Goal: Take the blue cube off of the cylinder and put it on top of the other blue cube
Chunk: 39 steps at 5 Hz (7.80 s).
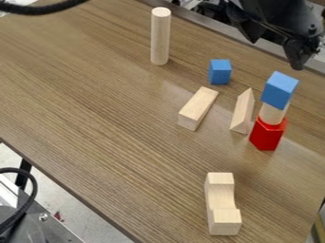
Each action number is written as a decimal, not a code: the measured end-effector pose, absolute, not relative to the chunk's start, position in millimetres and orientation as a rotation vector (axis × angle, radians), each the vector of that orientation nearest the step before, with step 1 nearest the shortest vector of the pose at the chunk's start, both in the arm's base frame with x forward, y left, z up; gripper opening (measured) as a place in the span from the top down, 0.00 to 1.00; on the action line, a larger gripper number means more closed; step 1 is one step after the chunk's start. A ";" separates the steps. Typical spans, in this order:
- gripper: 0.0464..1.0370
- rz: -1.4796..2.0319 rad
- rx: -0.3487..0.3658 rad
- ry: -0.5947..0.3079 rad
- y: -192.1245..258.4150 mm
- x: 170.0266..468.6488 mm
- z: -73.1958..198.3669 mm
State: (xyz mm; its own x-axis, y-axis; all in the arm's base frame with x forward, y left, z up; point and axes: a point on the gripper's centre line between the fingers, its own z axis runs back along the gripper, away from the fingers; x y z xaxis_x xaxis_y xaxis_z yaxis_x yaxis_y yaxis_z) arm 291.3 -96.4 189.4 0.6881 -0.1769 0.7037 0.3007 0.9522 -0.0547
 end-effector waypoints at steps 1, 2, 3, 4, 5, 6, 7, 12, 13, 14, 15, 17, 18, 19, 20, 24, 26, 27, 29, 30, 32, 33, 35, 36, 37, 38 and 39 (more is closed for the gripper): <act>0.04 -0.267 -0.169 -0.746 -96.5 290.3 182.7; 0.04 -0.227 -0.143 -0.713 -100.8 304.7 172.9; 0.04 -0.201 -0.110 -0.712 -108.9 323.3 171.4; 0.04 -0.186 -0.094 -0.710 -112.7 339.9 170.9; 0.04 -0.171 -0.094 -0.692 -115.4 347.9 168.6; 0.04 -0.159 -0.099 -0.657 -117.3 349.0 155.8; 0.04 -0.158 -0.095 -0.642 -116.0 346.6 148.7; 0.07 -0.076 -0.067 -0.608 -119.1 339.6 117.7; 0.35 -0.078 -0.071 -0.624 -120.2 342.4 116.8; 0.49 -0.082 -0.076 -0.633 -121.3 343.6 118.0; 0.49 -0.088 -0.074 -0.634 -120.7 343.6 118.9; 0.49 0.006 -0.046 -0.759 -91.9 347.3 169.6; 0.49 0.082 -0.012 -0.766 -65.9 350.5 173.6; 0.49 0.120 0.020 -0.726 -49.6 365.9 155.0; 0.49 0.137 0.037 -0.704 -37.6 378.8 142.8; 0.49 0.066 0.088 -0.628 -7.7 402.3 99.3; 0.49 0.086 0.069 -0.599 -2.4 407.2 89.5; 0.49 0.082 0.072 -0.584 -2.4 408.2 81.8; 0.49 0.080 0.078 -0.595 -1.8 415.0 82.8; 0.49 0.075 0.085 -0.595 -1.0 415.6 80.8; 0.14 0.060 0.089 -0.627 -1.0 419.3 82.8; 0.03 0.053 0.117 -0.643 2.5 417.0 78.0; 0.04 0.048 0.095 -0.760 0.3 407.8 119.6; 0.04 0.022 0.066 -0.828 -3.1 379.7 144.8; 0.04 -0.032 0.040 -0.829 -4.1 348.6 151.2; 0.04 -0.023 0.029 -0.765 6.8 311.9 142.2; 0.04 -0.040 0.051 -0.625 10.4 289.6 133.5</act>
